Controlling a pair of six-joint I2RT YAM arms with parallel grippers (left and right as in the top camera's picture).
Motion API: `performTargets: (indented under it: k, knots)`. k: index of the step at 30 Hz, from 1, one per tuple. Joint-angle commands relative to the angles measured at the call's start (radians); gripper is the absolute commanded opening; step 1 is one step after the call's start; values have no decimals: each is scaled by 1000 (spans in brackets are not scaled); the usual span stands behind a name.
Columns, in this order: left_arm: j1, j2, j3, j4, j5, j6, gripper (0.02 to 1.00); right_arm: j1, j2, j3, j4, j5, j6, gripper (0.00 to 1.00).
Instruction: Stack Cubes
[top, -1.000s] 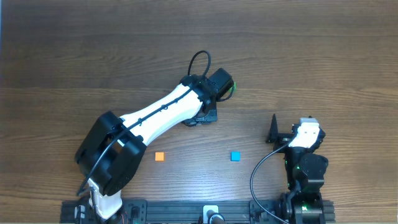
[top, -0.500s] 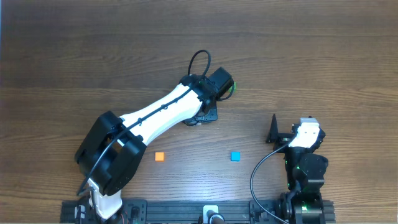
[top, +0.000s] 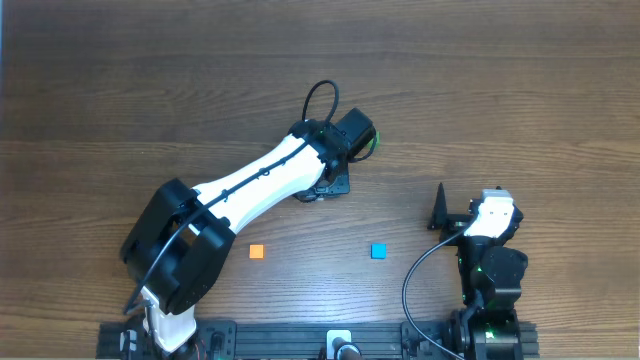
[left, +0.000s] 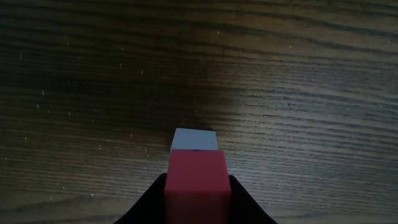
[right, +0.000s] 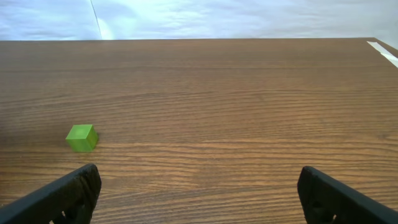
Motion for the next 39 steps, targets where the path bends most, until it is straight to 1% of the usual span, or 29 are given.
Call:
performTargets:
  k: [1, 9, 11, 12, 16, 17, 21, 24, 29, 34, 38, 39]
  knots:
    - [5, 19, -38, 18, -4, 8, 40, -5, -1, -7, 0, 2, 2, 993]
    - [5, 19, -44, 31, -4, 8, 40, -5, -1, -7, 0, 2, 2, 991]
    - [5, 19, -44, 33, -4, 8, 137, -5, -1, -7, 0, 2, 2, 991]
    - [5, 19, -44, 33, -4, 8, 218, -5, -1, -7, 0, 2, 2, 993]
    - [5, 19, -44, 33, -4, 8, 472, -5, -1, -7, 0, 2, 2, 993]
    - [5, 19, -44, 33, -4, 8, 619, -5, -1, -7, 0, 2, 2, 991]
    - [5, 18, -44, 33, -3, 7, 1000, -5, -1, -7, 0, 2, 2, 993]
    - [8, -6, -44, 35, 3, -16, 998, -5, -1, -7, 0, 2, 2, 993]
    - [30, -165, -44, 54, -2, -18, 1000, -5, -1, -7, 0, 2, 2, 991]
    - [13, -336, -54, 12, -57, -18, 998, -5, -1, -7, 0, 2, 2, 991]
    - [-3, -464, -141, 13, -70, -23, 998, -5, -1, -7, 0, 2, 2, 993]
    - [-2, -528, -219, 18, -67, -52, 998, -5, -1, -7, 0, 2, 2, 991]
